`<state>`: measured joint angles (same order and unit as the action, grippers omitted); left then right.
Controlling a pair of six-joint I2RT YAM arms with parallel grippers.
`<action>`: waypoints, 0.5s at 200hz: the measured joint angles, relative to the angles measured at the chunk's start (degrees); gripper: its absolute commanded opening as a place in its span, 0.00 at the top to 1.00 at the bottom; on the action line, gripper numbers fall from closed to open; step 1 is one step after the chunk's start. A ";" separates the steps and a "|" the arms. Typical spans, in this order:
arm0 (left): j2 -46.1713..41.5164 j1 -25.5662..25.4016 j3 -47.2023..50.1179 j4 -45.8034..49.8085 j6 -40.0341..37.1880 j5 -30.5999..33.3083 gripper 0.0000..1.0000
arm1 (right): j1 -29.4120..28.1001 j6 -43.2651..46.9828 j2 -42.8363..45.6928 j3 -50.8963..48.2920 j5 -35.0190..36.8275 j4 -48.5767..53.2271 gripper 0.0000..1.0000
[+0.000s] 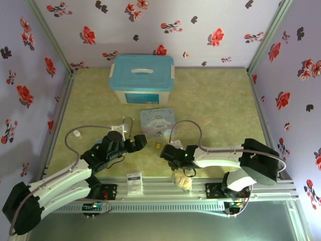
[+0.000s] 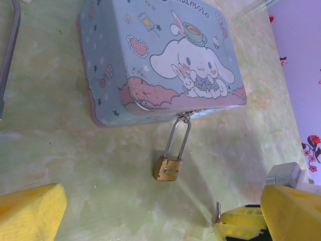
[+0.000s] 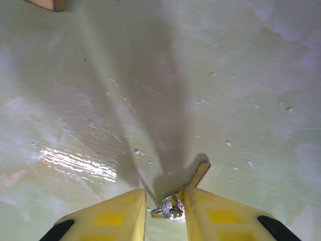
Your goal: Unlock a padlock with a key
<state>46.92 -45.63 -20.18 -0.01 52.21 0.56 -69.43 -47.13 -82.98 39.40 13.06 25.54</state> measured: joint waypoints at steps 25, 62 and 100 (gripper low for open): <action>0.00 0.00 0.11 -0.15 0.00 0.15 0.00 | 0.00 0.17 0.48 1.36 0.85 2.78 0.74; -0.02 0.00 0.37 -0.44 0.04 0.35 0.00 | 0.00 0.09 0.11 2.25 0.94 3.32 0.70; -0.02 0.00 1.29 -0.48 0.26 0.37 0.00 | 0.00 -0.09 -0.70 2.25 1.38 3.93 0.69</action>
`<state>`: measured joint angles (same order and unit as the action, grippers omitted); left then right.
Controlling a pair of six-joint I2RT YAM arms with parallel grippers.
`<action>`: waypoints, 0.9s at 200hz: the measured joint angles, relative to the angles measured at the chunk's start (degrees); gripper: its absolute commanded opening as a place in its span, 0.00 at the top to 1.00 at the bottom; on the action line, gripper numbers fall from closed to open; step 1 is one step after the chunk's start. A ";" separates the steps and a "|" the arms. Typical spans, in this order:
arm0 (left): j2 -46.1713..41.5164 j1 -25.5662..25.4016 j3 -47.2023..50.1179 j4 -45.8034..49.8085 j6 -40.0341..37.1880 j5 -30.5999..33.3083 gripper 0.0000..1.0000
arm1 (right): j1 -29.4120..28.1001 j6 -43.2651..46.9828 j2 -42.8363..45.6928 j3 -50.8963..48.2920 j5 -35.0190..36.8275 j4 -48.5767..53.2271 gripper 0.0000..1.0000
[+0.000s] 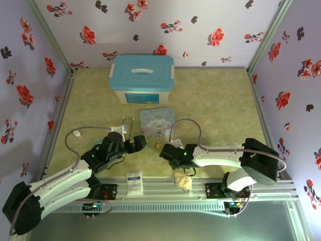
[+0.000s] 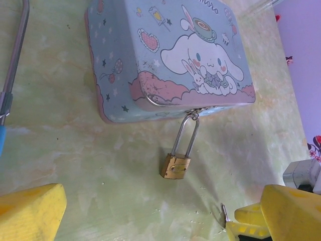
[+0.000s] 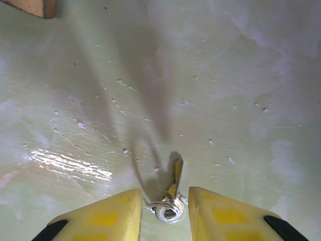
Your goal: Unlock a padlock with a key
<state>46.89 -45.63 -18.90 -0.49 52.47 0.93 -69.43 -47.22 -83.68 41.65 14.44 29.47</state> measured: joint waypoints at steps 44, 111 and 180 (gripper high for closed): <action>0.02 -0.02 0.22 -0.39 0.15 0.15 0.00 | 0.00 -1.22 -1.20 -0.63 -0.11 0.00 0.72; 0.94 -0.02 0.22 -1.49 0.17 0.15 0.00 | -0.87 -3.45 -0.11 -1.40 -0.24 -1.60 0.97; 2.54 -0.15 2.62 -8.87 2.67 0.13 0.00 | 2.56 -0.81 7.23 -6.80 -2.64 -5.53 1.00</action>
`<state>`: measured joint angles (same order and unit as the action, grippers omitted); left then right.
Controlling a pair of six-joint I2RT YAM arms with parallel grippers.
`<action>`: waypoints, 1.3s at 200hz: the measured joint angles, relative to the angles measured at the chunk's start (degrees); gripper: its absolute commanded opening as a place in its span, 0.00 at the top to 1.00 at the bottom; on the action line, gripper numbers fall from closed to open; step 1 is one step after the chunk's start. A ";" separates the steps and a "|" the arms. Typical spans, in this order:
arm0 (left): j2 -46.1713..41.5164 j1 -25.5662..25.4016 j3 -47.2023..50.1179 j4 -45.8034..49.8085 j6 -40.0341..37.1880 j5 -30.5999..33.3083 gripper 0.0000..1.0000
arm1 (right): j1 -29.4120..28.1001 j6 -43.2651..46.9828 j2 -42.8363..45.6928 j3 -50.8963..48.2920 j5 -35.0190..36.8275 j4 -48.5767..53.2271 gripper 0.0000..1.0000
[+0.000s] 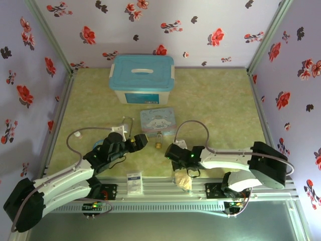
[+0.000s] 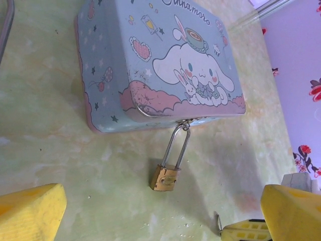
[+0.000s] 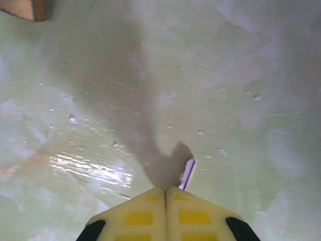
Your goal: Unlock a padlock with a key
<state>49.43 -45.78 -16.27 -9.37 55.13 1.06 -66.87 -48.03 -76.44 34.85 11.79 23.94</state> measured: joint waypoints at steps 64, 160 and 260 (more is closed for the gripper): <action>6.01 -1.75 0.66 -11.43 7.74 -1.57 0.00 | 4.74 7.91 6.23 0.85 -0.68 2.62 1.00; 13.20 -7.65 -3.19 -22.56 26.29 -2.29 0.02 | 3.30 23.17 5.95 14.60 -3.37 -1.77 1.00; 14.80 -8.87 -3.10 -27.98 34.58 -2.10 0.23 | -2.21 34.12 9.44 10.88 -4.37 -11.17 1.00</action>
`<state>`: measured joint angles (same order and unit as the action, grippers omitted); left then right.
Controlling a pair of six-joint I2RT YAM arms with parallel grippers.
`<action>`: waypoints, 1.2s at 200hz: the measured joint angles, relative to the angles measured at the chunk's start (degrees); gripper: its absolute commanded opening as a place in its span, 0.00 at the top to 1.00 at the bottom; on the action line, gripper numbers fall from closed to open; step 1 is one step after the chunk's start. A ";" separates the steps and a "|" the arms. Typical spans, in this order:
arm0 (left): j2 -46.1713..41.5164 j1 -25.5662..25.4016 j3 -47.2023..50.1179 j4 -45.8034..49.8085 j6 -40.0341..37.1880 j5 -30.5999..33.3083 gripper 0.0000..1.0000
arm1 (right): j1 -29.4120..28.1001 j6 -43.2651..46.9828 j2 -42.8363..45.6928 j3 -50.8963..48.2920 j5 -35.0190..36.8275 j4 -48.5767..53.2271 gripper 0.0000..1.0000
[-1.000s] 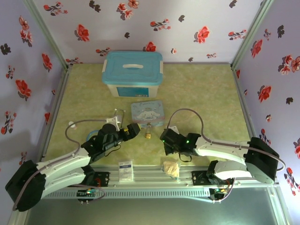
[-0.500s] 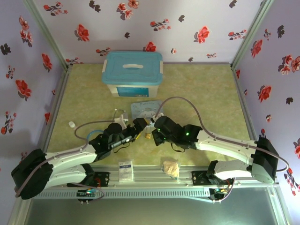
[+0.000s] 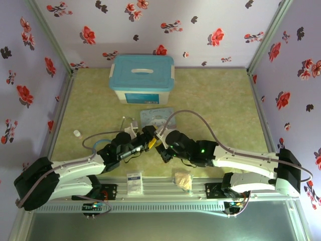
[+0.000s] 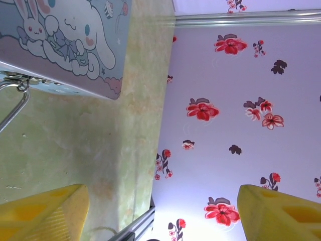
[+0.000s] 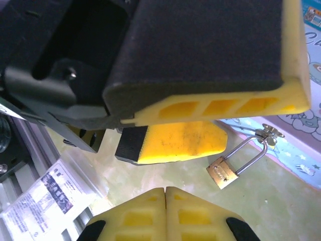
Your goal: Unlock a padlock with a key
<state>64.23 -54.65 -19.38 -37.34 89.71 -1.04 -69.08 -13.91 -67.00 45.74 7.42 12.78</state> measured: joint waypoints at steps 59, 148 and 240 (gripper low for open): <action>0.00 0.00 9.49 -6.67 3.96 3.67 0.06 | 1.05 -0.85 -0.26 -0.85 6.58 -1.14 1.00; 10.80 -1.36 10.10 -27.43 16.72 8.59 0.00 | 1.95 -10.12 -5.64 -4.46 7.19 -20.35 1.00; 15.63 -2.89 9.27 -34.01 21.14 12.81 0.30 | -0.11 -12.52 -6.71 -9.92 6.29 -29.18 1.00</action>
<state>79.85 -57.54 -10.11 -71.35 110.85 11.77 -69.19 -26.44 -73.71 35.81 13.72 -16.40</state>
